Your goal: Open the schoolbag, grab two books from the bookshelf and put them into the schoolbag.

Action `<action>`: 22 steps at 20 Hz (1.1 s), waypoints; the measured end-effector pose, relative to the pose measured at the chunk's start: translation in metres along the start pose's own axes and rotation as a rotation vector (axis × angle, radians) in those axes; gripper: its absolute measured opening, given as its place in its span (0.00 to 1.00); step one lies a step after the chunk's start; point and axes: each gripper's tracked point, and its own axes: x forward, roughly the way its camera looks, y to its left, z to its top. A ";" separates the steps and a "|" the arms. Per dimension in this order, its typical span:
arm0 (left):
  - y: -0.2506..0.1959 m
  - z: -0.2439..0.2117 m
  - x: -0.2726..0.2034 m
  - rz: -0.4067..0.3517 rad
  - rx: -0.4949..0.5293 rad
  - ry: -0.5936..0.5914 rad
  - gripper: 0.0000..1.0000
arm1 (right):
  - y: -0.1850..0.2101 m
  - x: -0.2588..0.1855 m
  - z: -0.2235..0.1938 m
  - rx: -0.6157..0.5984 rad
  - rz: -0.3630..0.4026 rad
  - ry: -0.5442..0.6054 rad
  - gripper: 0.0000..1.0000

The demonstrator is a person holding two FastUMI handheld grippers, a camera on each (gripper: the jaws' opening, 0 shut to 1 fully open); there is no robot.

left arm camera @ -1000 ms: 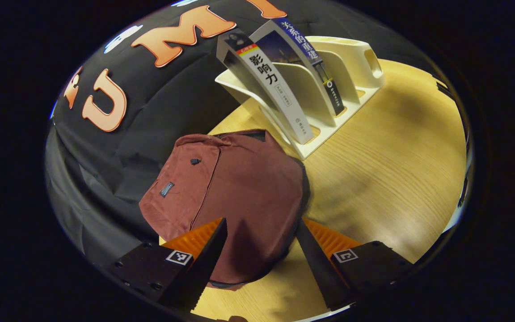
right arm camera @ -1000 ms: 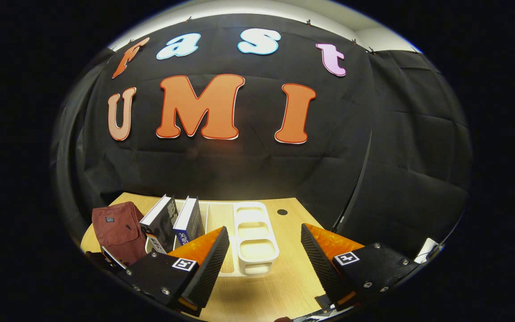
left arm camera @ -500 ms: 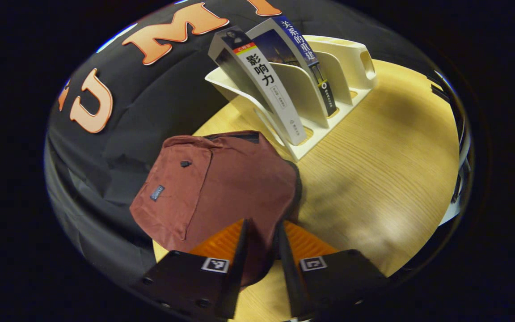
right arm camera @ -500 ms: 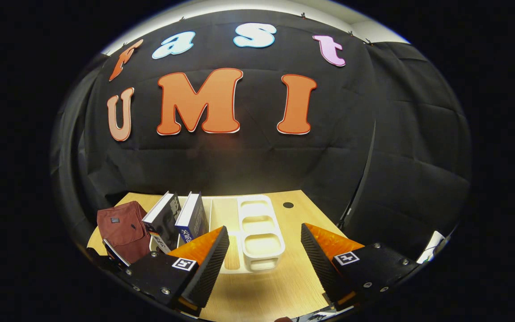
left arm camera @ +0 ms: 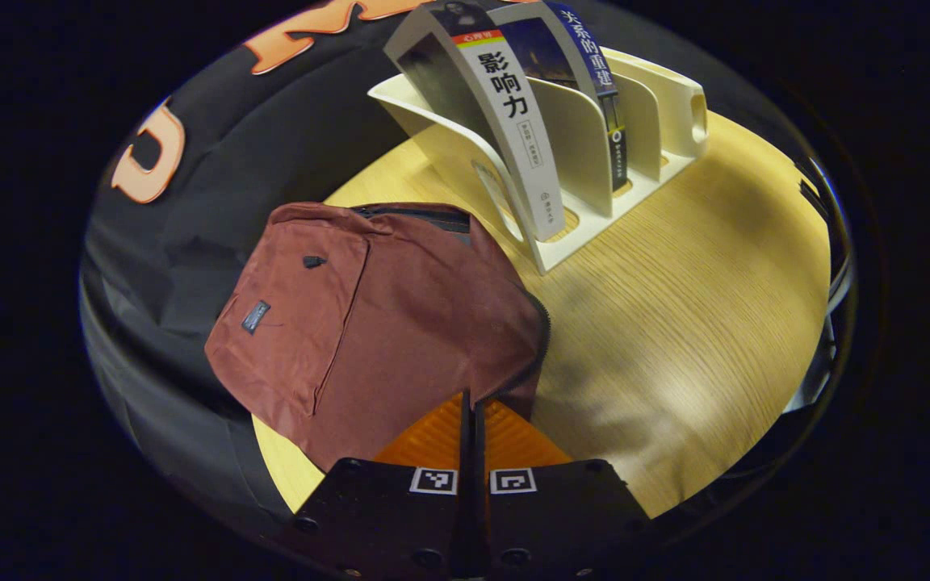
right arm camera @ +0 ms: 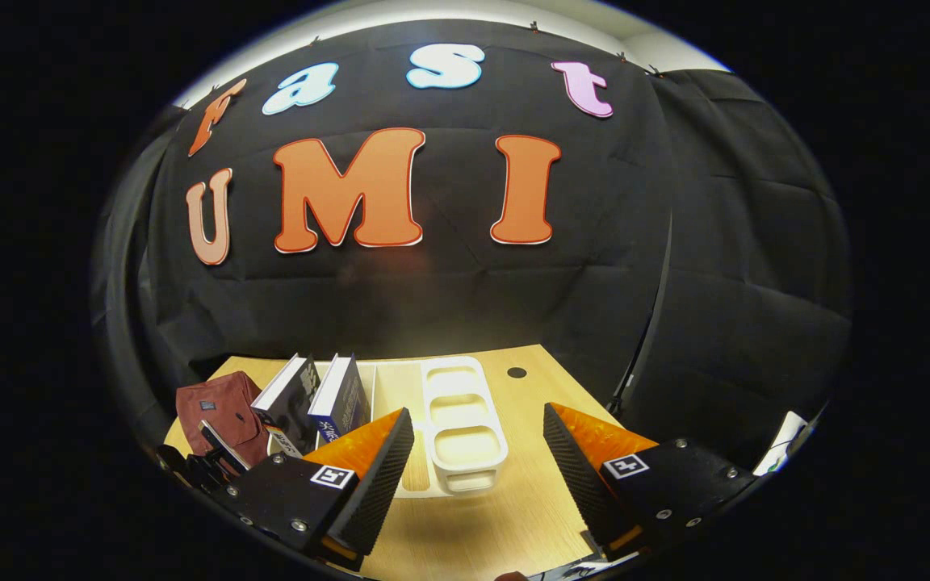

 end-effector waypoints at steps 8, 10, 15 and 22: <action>0.024 0.022 -0.038 -0.223 -0.155 0.036 0.01 | 0.038 0.003 -0.010 0.074 0.096 0.074 0.96; 0.040 0.026 -0.049 -0.257 -0.211 0.060 0.01 | 0.047 0.001 -0.005 0.098 0.076 0.051 0.96; 0.091 0.040 -0.072 -0.338 -0.108 0.026 0.01 | 0.084 -0.011 -0.018 0.196 -0.015 0.075 0.96; 0.177 0.076 -0.066 -0.245 0.136 -0.074 0.00 | 0.145 -0.033 -0.030 0.225 -0.039 0.133 0.96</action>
